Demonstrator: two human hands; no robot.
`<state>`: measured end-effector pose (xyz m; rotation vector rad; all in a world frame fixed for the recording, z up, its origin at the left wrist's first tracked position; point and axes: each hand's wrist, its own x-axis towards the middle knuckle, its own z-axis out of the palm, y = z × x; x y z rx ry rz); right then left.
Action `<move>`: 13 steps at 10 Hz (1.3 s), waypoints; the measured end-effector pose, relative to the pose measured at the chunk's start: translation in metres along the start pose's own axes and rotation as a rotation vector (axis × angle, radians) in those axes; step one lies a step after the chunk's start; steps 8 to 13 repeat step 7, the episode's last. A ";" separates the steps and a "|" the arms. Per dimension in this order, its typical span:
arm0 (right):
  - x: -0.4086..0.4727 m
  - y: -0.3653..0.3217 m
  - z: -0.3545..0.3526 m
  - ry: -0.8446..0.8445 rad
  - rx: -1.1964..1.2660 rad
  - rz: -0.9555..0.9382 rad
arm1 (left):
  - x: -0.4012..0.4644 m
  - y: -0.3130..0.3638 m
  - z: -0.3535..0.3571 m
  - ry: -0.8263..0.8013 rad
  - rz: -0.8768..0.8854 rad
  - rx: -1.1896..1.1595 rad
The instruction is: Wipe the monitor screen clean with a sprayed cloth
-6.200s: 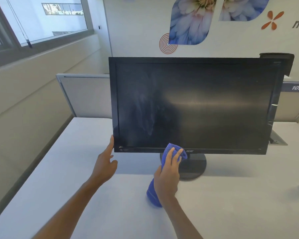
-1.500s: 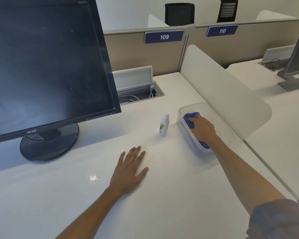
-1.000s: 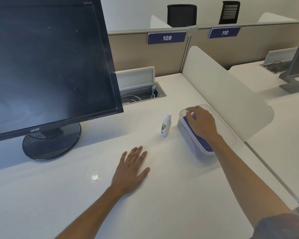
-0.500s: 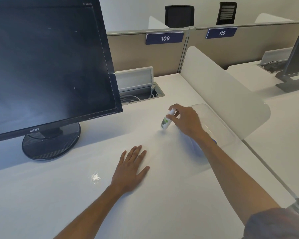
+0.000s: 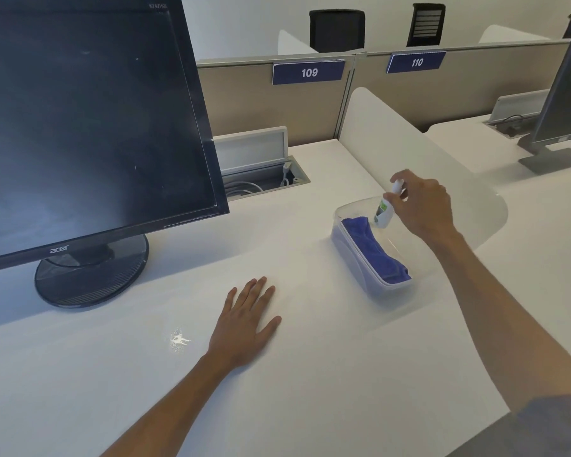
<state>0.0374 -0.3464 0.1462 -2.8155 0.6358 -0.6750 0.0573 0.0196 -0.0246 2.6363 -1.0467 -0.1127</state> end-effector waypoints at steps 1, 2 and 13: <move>-0.001 0.009 0.021 -0.106 -0.064 0.059 | 0.000 0.000 0.000 -0.005 -0.003 -0.001; -0.001 0.009 0.028 -0.134 -0.050 0.088 | 0.000 0.001 -0.001 -0.009 -0.002 0.009; -0.008 -0.024 0.032 0.021 -0.066 0.078 | -0.015 -0.022 -0.024 -0.082 0.095 0.043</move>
